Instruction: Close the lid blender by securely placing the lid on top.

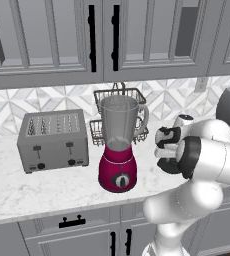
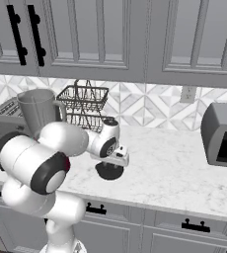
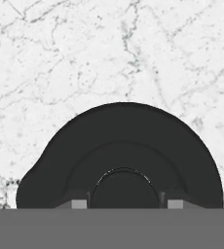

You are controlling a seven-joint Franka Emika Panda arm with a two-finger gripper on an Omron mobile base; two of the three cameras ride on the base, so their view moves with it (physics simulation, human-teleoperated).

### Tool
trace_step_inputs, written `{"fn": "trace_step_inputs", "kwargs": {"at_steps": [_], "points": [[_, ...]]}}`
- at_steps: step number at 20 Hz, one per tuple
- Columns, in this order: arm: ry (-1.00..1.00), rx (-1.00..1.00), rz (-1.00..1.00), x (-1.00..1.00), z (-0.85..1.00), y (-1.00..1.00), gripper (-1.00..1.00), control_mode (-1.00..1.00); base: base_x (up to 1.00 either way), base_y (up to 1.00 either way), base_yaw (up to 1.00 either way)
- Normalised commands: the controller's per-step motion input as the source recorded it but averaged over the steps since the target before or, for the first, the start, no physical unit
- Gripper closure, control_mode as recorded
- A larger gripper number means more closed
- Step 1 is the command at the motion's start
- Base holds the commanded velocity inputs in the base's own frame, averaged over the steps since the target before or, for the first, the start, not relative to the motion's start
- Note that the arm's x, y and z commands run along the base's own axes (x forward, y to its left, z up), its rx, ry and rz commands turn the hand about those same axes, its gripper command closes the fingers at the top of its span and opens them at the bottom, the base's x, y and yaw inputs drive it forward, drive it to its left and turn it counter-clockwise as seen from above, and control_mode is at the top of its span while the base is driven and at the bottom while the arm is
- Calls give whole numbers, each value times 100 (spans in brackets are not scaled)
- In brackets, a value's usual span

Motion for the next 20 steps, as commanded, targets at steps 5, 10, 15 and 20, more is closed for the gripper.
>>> {"fn": "trace_step_inputs", "kwargs": {"at_steps": [5,10,15,20], "points": [[0,0,0,-20,71,6,100,-100,0,0,0],[-2,0,0,-44,100,0,100,-100,0,0,0],[-7,-1,0,-48,100,1,100,-100,0,0,0],[-12,0,0,-55,100,3,100,-100,0,0,0]]}}
